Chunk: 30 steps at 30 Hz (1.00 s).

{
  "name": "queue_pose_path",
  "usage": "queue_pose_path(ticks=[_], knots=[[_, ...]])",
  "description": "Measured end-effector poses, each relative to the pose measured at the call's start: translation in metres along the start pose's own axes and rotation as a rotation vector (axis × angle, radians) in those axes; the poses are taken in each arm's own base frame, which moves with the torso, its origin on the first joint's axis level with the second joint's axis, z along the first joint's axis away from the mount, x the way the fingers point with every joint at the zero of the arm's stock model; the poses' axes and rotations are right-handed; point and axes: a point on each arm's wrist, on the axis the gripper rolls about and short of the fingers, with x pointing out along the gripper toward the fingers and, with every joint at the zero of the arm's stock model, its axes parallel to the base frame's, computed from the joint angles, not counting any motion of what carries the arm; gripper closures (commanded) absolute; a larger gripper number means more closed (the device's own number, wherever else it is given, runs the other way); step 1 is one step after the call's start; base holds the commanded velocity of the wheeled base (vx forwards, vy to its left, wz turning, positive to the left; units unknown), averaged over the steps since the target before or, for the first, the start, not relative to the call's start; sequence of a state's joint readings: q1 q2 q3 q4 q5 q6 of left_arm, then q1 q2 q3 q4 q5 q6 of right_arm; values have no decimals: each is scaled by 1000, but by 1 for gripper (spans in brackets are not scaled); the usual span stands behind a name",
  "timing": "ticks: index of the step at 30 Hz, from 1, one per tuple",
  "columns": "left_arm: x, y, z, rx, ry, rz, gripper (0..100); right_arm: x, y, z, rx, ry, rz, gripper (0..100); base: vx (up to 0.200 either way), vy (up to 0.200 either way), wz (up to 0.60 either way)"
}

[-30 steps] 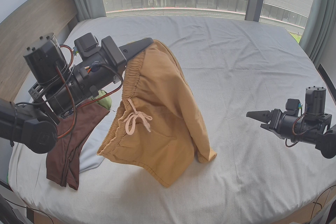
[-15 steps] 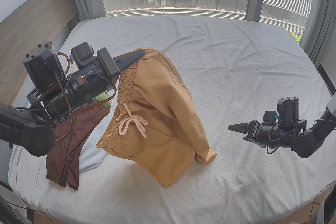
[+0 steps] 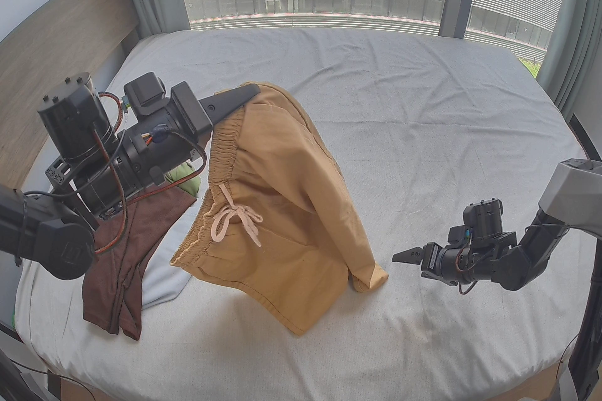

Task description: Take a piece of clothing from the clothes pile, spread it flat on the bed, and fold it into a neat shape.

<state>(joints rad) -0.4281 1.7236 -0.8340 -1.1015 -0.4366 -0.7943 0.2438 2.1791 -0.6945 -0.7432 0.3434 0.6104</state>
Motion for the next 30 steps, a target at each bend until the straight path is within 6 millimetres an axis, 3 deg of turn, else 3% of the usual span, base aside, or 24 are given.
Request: queue_pose_path(ticks=[11,21,22,30], knots=[[0,-1,-1,-2,1,1,100,41,8,-10,-38,49,1,0,0,0,0],[0,-1,-1,-1,-2,3,100,58,14,-9,-40,100,-23,0,0,0,0],[0,-1,-1,0,-2,3,100,60,16,-8,-44,98,-18,100,0,0,0],[0,-1,-1,1,-4,2,100,66,22,-8,-58,95,-4,100,0,0,0]])
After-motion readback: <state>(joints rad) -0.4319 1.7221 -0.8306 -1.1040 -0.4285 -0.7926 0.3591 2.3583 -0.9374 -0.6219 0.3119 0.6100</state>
